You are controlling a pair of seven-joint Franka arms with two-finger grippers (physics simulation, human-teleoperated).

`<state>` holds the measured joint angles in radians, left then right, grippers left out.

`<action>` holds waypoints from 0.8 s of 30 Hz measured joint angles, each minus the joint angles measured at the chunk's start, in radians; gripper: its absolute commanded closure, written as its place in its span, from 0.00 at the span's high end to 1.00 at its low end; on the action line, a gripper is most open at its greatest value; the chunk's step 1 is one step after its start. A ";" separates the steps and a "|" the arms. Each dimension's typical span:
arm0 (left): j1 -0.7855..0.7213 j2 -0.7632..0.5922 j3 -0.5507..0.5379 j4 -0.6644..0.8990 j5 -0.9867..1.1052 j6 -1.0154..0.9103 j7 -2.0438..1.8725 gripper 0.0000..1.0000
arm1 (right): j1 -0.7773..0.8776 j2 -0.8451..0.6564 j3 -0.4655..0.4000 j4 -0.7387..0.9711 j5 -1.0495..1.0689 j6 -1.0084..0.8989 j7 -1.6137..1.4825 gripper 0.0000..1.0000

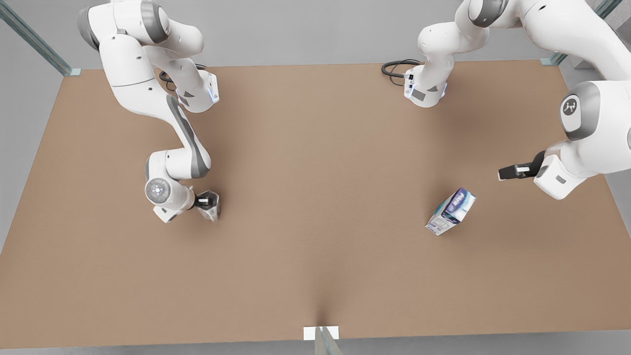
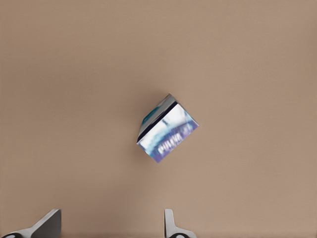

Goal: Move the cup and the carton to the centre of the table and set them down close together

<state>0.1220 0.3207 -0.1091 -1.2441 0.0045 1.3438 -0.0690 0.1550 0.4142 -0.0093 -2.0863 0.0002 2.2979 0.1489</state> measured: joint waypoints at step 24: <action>-0.057 -0.081 -0.003 -0.391 0.040 0.373 0.346 1.00 | 0.016 -0.011 0.015 0.189 0.133 -0.183 0.009 0.21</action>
<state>0.0652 0.2394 -0.1119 -1.6352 0.0447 1.7165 0.2769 0.1705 0.4030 0.0060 -1.8969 0.1331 2.1148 0.1582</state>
